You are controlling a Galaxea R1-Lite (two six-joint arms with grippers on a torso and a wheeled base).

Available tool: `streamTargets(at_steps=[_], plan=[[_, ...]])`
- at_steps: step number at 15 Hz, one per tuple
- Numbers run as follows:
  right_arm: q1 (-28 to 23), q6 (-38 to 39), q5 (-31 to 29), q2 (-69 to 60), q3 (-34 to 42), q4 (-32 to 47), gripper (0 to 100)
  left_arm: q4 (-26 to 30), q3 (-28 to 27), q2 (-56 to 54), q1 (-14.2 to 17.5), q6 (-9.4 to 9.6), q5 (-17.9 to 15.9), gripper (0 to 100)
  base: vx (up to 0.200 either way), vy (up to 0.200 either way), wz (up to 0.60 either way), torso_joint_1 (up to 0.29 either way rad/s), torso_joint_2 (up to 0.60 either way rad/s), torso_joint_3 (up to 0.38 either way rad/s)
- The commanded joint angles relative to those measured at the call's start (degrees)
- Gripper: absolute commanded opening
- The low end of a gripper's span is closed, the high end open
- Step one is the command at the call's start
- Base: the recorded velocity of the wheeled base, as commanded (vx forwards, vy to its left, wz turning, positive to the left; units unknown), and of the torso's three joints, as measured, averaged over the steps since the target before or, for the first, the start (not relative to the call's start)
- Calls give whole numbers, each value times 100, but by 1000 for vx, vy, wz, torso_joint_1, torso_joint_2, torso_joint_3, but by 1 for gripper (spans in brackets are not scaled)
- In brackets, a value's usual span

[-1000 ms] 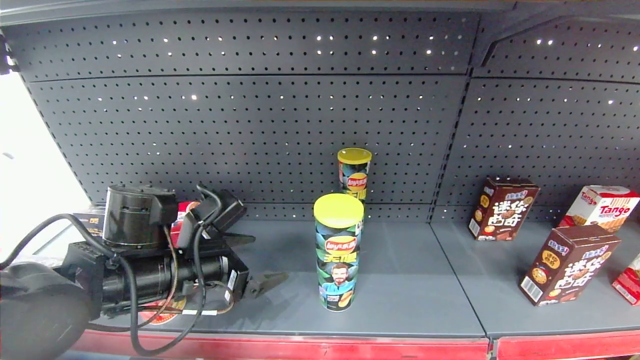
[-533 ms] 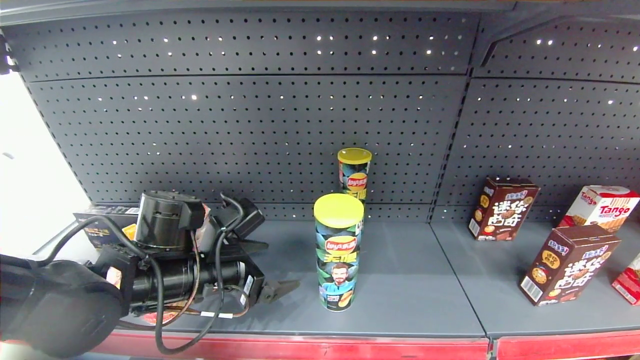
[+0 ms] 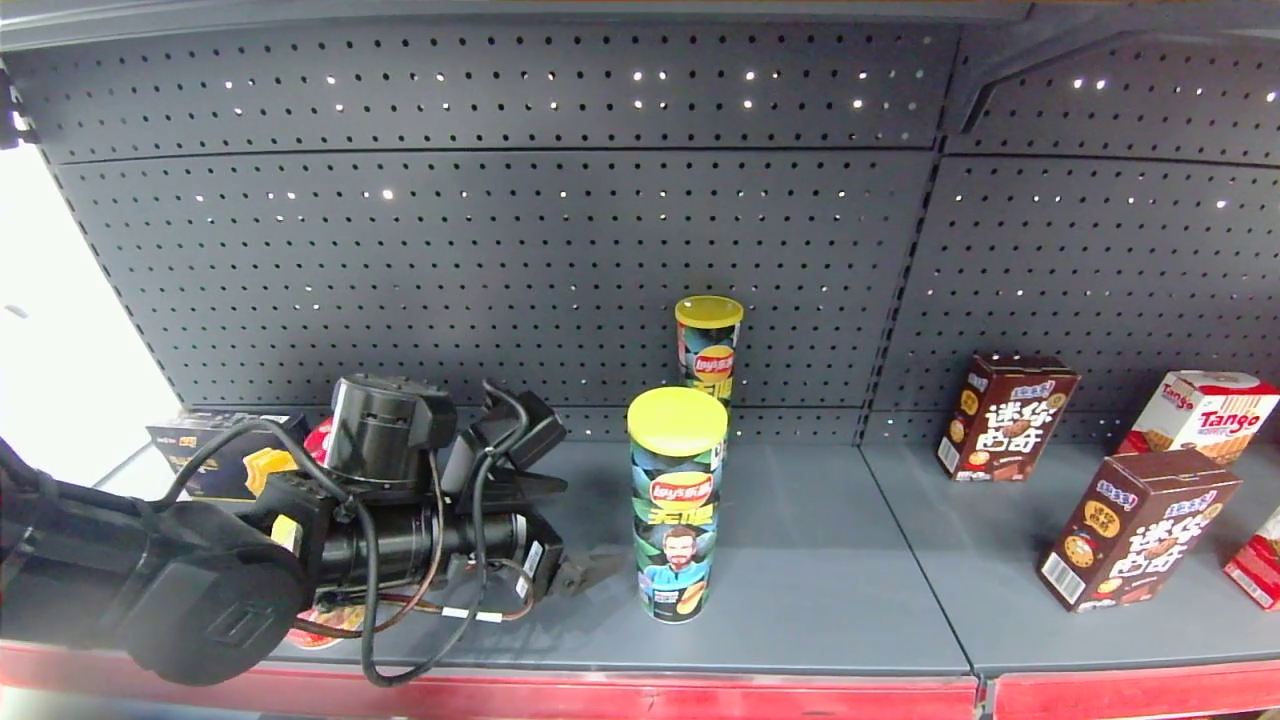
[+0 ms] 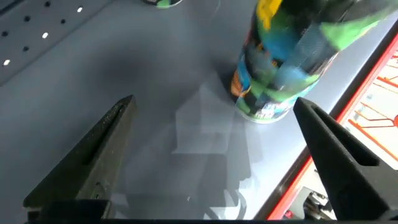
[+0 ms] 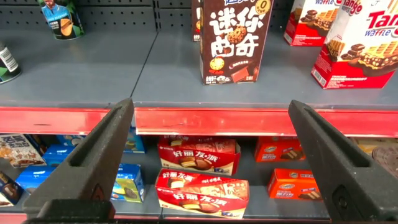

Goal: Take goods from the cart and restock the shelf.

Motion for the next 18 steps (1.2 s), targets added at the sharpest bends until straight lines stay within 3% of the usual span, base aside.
streamTargets(at_steps=[1, 18], plan=[[0, -2, 1, 10, 0, -2, 100, -52, -59, 123, -17, 1, 3, 100, 0, 0, 0, 0, 0, 0], [0, -2, 1, 10, 0, 6, 100, -438, -314, 554, 176, 28, 21, 100, 0, 0, 0, 0, 0, 0]])
